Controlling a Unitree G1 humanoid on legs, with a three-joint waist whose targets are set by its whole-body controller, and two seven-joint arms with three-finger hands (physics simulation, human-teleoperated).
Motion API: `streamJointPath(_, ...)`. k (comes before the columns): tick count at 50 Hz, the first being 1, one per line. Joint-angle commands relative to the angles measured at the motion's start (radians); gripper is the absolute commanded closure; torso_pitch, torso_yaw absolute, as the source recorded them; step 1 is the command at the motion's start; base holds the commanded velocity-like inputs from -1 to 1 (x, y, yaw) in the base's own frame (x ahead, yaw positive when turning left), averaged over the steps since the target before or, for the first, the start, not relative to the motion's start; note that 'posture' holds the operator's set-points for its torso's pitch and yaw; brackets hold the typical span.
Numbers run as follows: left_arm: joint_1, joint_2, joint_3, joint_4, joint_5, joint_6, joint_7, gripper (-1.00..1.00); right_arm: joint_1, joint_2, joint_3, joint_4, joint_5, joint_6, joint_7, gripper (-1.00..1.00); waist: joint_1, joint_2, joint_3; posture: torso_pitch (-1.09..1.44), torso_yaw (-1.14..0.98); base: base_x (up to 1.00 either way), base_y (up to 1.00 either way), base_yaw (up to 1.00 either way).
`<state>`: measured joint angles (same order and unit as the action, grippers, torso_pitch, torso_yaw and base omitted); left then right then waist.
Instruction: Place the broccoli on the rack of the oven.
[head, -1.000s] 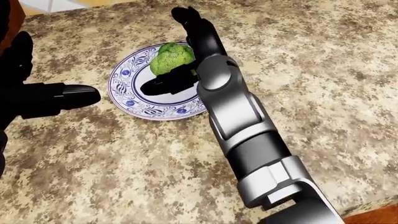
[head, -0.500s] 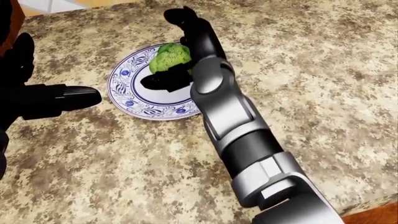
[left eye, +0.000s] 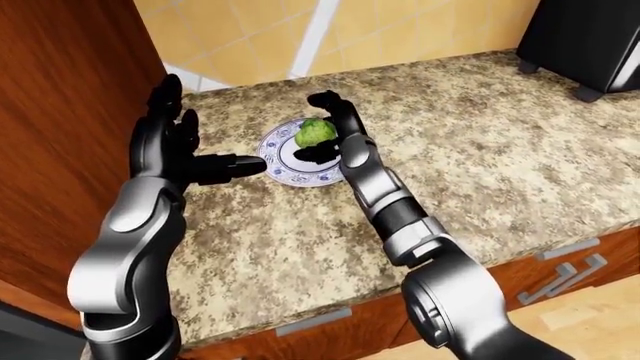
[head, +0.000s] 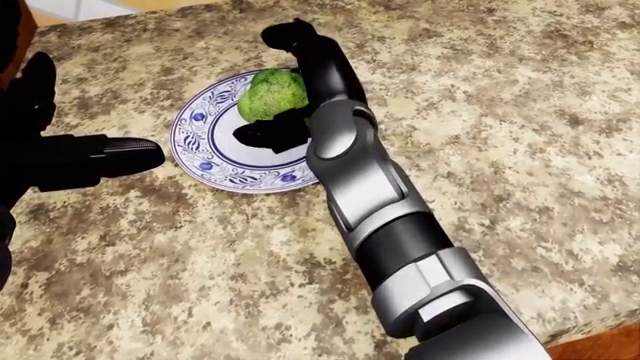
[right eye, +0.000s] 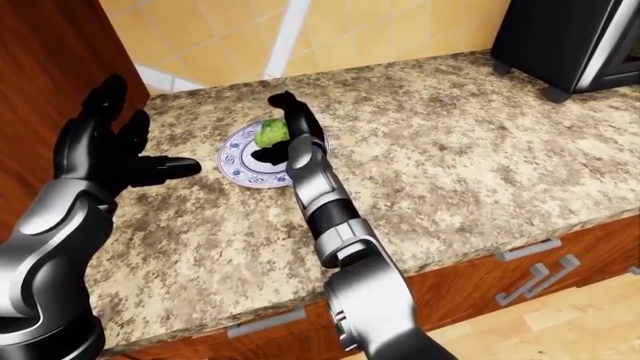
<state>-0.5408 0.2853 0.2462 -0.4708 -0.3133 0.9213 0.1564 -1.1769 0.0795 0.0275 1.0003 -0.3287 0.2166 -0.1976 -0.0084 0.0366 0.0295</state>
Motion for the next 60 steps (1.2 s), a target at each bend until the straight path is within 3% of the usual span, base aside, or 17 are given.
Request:
streamJointPath(1,-0.028,0.012,0.010,-0.032,0.001,-0.029,0.001,-1.00,-0.041,-0.001,0.002,-0.041,-0.007,-0.028,-0.006,-0.26,0.001,0.005,-0.029,0.00,0.00,0.00,0.00,0.00)
streamJointPath(11,-0.029,0.011,0.011,-0.032,0.000,-0.029,0.002,-1.00,-0.044,-0.001,0.017,-0.022,-0.073,-0.043,-0.023,-0.25,0.000,0.006,-0.029,0.00,0.00,0.00,0.00,0.00)
streamJointPath(21,-0.027,0.013,0.012,-0.032,-0.002,-0.029,0.002,-1.00,-0.049,0.002,0.014,-0.004,-0.109,-0.059,-0.040,-0.08,0.000,0.006,-0.029,0.00,0.00,0.00,0.00,0.00)
streamJointPath(30,-0.026,0.012,0.009,-0.032,0.000,-0.031,0.003,-1.00,-0.047,0.006,0.015,0.008,-0.119,-0.071,-0.050,-0.05,0.000,0.006,-0.029,0.00,0.00,0.00,0.00,0.00)
streamJointPath(34,-0.025,0.011,0.010,-0.031,0.001,-0.032,0.002,-1.00,-0.052,0.008,0.012,0.009,-0.118,-0.070,-0.052,0.10,0.000,0.006,-0.030,0.00,0.00,0.00,0.00,0.00)
streamJointPath(52,-0.029,0.009,0.007,-0.035,0.002,-0.026,0.004,-1.00,-0.084,-0.003,0.009,-0.063,-0.110,-0.003,-0.028,0.29,0.001,0.006,-0.026,0.00,0.00,0.00,0.00,0.00)
streamJointPath(55,-0.031,0.010,0.009,-0.039,0.000,-0.020,0.005,-1.00,-0.084,-0.002,0.012,-0.086,-0.112,0.016,-0.020,0.47,0.000,0.006,-0.024,0.00,0.00,0.00,0.00,0.00)
streamJointPath(60,-0.032,0.011,0.010,-0.040,-0.001,-0.020,0.005,-1.00,-0.078,-0.002,0.014,-0.118,-0.116,0.037,-0.009,0.54,0.000,0.005,-0.024,0.00,0.00,0.00,0.00,0.00)
